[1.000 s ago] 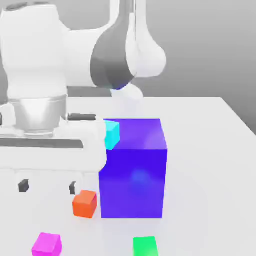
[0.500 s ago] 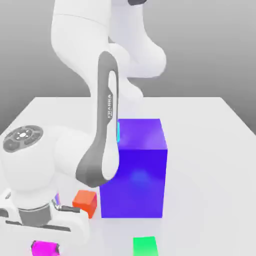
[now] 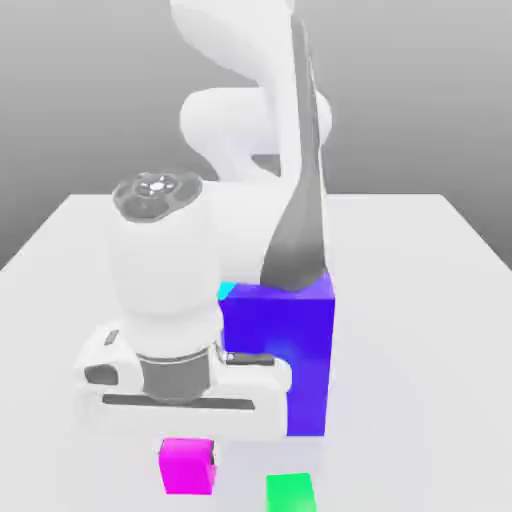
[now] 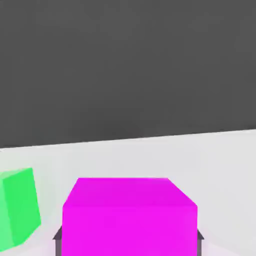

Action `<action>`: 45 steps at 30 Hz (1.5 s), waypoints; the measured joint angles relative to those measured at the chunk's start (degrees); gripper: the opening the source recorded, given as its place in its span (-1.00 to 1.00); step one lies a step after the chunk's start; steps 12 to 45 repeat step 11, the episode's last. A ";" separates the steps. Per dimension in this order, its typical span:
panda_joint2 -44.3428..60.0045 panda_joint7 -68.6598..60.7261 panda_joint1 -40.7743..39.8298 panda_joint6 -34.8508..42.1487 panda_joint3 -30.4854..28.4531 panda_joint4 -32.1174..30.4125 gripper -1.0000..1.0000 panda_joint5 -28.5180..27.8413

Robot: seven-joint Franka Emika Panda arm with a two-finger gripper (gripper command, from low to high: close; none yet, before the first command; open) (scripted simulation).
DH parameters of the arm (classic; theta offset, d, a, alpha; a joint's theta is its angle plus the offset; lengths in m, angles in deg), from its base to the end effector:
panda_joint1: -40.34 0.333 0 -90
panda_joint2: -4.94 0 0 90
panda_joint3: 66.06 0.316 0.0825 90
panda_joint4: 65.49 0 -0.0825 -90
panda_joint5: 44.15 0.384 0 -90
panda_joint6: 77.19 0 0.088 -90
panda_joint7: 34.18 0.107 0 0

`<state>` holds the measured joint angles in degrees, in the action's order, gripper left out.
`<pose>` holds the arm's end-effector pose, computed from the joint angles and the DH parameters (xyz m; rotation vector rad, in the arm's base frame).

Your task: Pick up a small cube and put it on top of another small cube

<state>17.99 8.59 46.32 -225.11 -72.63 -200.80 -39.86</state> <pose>0.5106 -0.0077 0.2317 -2.8728 1.2443 0.0157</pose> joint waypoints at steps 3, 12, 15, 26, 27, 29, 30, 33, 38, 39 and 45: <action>0.30 4.12 3.03 -1.28 1.39 -0.66 -1.00 -1.63; 5.70 3.98 3.10 -6.49 2.11 -0.44 1.00 -0.87; 5.70 3.98 3.10 -6.49 2.11 -0.44 1.00 -0.87; 5.70 3.98 3.10 -6.49 2.11 -0.44 1.00 -0.87; 5.70 3.98 3.10 -6.49 2.11 -0.44 1.00 -0.87; 5.70 3.98 3.10 -6.49 2.11 -0.44 1.00 -0.87; 5.70 3.98 3.10 -6.49 2.11 -0.44 1.00 -0.87; 5.70 3.98 3.10 -6.49 2.11 -0.44 1.00 -0.87; 5.70 3.98 3.10 -6.49 2.11 -0.44 1.00 -0.87; 5.70 3.98 3.10 -6.49 2.11 -0.44 1.00 -0.87; 5.70 3.98 3.10 -6.49 2.11 -0.44 1.00 -0.87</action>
